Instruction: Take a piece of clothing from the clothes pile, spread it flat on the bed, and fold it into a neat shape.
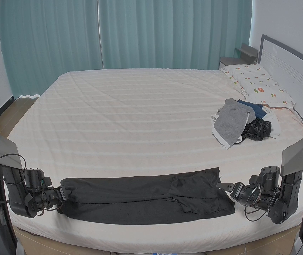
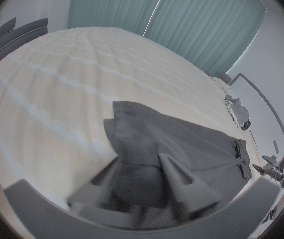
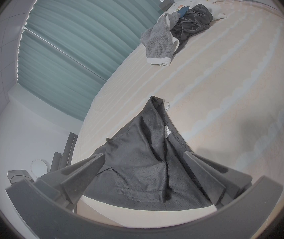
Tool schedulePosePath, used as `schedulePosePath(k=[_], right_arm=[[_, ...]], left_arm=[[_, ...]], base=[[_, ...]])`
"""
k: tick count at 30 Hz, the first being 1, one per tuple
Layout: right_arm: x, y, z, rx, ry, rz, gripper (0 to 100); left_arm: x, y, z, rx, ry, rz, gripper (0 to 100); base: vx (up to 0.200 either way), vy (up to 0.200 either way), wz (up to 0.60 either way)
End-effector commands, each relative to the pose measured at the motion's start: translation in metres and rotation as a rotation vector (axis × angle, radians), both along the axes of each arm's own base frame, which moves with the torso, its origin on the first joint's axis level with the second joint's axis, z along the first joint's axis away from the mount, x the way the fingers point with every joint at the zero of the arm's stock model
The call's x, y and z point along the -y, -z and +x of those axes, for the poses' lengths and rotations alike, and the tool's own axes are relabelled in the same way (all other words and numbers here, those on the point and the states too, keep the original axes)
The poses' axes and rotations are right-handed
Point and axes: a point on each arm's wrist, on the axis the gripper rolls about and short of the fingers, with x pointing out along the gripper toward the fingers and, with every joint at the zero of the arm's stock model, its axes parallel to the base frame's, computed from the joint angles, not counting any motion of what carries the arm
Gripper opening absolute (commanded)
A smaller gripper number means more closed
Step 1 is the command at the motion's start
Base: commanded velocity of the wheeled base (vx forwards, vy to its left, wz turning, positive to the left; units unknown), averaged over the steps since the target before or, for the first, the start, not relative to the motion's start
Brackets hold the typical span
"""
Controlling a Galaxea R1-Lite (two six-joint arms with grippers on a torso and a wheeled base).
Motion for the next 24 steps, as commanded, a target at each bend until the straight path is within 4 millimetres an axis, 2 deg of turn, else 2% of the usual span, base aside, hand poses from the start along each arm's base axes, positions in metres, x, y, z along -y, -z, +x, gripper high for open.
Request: schedulePosePath(k=[1,11,17,24], right_arm=[[-0.0003,-0.0006,0.0003,0.008,-0.001,0.002,100],[-0.0002,0.0,-0.0005,0.004,-0.001,0.001,100],[0.0002,0.0,-0.0004,0.004,0.0,0.001,100],[-0.0001,-0.0003,-0.0008,0.004,-0.001,0.001,100]], left_arm=[[-0.003,-0.0027,-0.0018,0.017,-0.012,0.003,0],[-0.0027,-0.0032,-0.0013,0.027,-0.013,0.002,0],[-0.0027,-0.0032,-0.0013,0.027,-0.013,0.002,0],[-0.003,-0.0033,0.0003,0.033,-0.013,0.003,0]], base=[[0.0,0.0,0.0],[0.0,0.0,0.0],[-0.2,0.0,0.0],[0.0,0.0,0.0]])
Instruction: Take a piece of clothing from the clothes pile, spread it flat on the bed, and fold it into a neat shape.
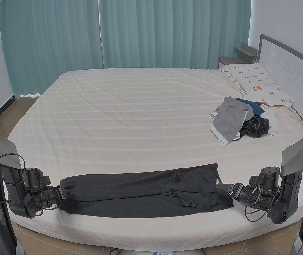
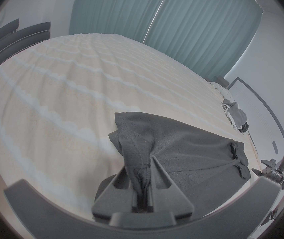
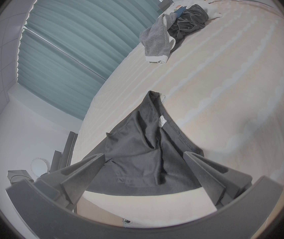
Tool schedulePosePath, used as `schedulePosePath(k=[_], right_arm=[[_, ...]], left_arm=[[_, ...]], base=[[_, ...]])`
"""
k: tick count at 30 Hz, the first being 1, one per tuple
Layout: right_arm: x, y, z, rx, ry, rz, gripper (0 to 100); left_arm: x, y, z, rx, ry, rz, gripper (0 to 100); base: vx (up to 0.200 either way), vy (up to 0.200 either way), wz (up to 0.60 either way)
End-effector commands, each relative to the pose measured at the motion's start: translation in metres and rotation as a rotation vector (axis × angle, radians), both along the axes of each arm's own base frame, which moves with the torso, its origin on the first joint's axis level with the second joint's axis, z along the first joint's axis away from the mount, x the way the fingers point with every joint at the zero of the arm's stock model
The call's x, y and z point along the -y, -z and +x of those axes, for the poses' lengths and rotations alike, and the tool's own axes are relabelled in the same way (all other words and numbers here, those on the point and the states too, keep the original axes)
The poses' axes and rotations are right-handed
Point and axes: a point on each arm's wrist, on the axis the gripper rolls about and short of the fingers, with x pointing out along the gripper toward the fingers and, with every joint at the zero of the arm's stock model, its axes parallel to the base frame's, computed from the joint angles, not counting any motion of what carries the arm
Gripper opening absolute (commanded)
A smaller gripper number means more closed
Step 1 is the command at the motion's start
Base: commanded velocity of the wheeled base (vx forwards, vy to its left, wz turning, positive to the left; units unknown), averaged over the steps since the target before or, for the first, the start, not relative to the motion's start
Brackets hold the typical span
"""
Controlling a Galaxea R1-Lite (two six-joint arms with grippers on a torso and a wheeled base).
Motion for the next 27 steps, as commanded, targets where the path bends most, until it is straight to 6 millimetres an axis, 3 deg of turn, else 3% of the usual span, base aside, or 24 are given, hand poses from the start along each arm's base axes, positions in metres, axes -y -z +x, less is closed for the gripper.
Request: schedulePosePath(k=[1,27], right_arm=[[-0.0001,-0.0011,0.0005,0.01,0.0,0.002,100],[-0.0005,-0.001,0.0,0.01,-0.003,0.001,100]], left_arm=[[-0.0002,-0.0002,0.0009,0.004,0.0,0.001,0],[-0.0002,-0.0017,0.0061,0.016,-0.026,-0.031,0]], base=[[0.0,0.0,0.0],[0.0,0.0,0.0]])
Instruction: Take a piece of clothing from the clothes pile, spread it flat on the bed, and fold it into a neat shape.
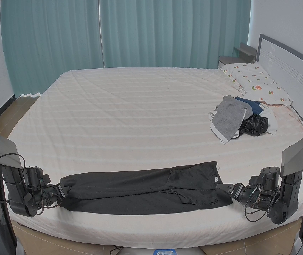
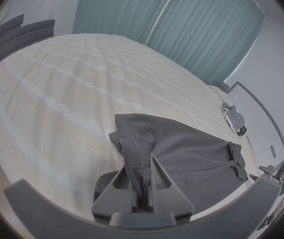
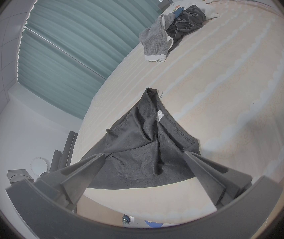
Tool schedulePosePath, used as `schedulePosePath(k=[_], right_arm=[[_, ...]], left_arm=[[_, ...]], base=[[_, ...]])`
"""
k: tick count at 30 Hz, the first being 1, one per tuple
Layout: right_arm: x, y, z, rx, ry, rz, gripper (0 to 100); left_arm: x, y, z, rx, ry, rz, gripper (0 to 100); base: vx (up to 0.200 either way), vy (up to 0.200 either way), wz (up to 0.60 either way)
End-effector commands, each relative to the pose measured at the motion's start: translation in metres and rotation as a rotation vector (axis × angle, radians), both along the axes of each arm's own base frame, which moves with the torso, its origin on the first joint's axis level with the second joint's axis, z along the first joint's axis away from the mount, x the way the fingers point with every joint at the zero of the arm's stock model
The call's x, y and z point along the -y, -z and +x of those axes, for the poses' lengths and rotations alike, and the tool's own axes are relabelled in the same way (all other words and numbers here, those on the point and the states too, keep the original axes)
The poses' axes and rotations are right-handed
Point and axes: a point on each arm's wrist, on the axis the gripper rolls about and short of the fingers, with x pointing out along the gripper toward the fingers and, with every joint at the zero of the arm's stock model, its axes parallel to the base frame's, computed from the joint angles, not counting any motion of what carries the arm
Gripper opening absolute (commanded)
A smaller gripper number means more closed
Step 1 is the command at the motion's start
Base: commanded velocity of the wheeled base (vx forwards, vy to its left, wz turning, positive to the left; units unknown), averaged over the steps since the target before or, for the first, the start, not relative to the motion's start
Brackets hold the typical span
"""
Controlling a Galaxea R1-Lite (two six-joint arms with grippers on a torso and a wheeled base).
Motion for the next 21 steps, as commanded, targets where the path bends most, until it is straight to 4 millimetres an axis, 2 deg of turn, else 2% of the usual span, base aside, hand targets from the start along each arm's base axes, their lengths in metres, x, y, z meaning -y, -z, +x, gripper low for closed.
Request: schedulePosePath(k=[1,14,17,21], right_arm=[[-0.0005,-0.001,0.0004,0.011,-0.002,0.002,100],[-0.0004,-0.0009,0.0001,0.009,-0.002,0.002,100],[-0.0004,-0.0009,0.0001,0.009,-0.002,0.002,100],[-0.0004,-0.0009,0.0001,0.01,-0.002,0.001,100]], left_arm=[[-0.0002,-0.0003,0.0015,0.005,-0.002,-0.001,0],[0.0002,-0.0015,0.004,0.011,-0.018,-0.023,0],[0.0001,-0.0017,0.0048,0.013,-0.021,-0.024,0],[-0.0007,-0.0033,0.0083,0.027,-0.029,-0.019,0]], base=[[0.0,0.0,0.0],[0.0,0.0,0.0],[-0.2,0.0,0.0],[0.0,0.0,0.0]])
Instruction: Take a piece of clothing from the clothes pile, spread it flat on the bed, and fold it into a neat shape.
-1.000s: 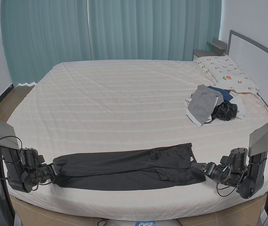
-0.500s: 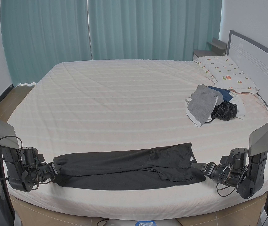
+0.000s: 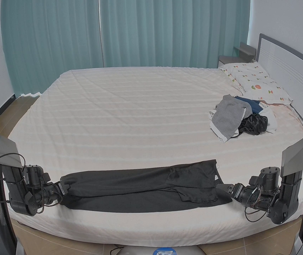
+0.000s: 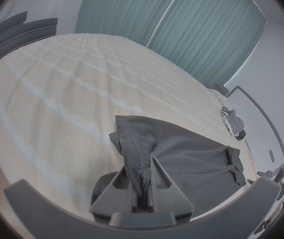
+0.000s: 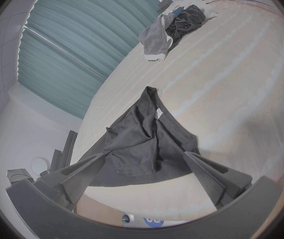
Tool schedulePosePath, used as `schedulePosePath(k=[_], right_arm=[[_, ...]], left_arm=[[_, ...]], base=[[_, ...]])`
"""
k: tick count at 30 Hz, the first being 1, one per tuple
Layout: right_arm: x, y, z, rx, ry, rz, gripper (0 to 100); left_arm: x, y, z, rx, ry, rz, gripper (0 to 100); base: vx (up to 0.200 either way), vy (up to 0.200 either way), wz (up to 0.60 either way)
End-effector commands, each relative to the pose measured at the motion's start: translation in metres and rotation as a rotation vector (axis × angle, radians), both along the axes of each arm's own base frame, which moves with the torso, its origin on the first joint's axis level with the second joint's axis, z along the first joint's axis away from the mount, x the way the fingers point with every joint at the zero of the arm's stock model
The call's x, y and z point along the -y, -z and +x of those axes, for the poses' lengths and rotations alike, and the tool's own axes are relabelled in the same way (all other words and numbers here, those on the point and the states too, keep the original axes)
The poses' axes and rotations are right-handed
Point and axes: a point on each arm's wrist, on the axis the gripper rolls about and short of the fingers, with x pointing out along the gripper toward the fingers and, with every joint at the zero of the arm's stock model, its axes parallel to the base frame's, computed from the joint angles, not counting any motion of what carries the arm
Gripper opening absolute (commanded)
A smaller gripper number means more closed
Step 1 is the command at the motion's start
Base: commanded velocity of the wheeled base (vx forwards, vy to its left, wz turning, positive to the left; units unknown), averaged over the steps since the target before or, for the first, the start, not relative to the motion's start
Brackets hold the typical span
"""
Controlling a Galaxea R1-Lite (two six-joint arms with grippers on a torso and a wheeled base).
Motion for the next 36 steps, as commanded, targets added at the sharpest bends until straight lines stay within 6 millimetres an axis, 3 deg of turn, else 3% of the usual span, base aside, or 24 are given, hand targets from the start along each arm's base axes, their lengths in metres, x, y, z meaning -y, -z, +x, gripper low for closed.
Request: schedulePosePath(k=[1,14,20,32,36], right_arm=[[0.0,-0.001,0.001,0.011,-0.001,0.002,100],[0.0,-0.002,0.0,0.013,0.002,0.005,100],[0.0,-0.002,0.0,0.01,0.002,0.004,100],[0.0,-0.002,-0.002,0.005,0.002,0.003,100],[0.0,-0.002,-0.002,0.006,0.001,0.002,100]], left_arm=[[-0.001,-0.002,0.005,0.02,-0.006,0.002,0],[0.03,-0.022,0.024,0.096,-0.064,-0.02,0],[0.045,-0.035,0.024,0.128,-0.056,0.007,0],[0.079,-0.08,0.035,0.104,-0.049,0.073,0],[0.1,-0.09,0.031,0.098,-0.025,0.1,0]], base=[[0.0,0.0,0.0],[0.0,0.0,0.0],[0.0,-0.2,0.0],[0.0,-0.2,0.0],[0.0,-0.2,0.0]])
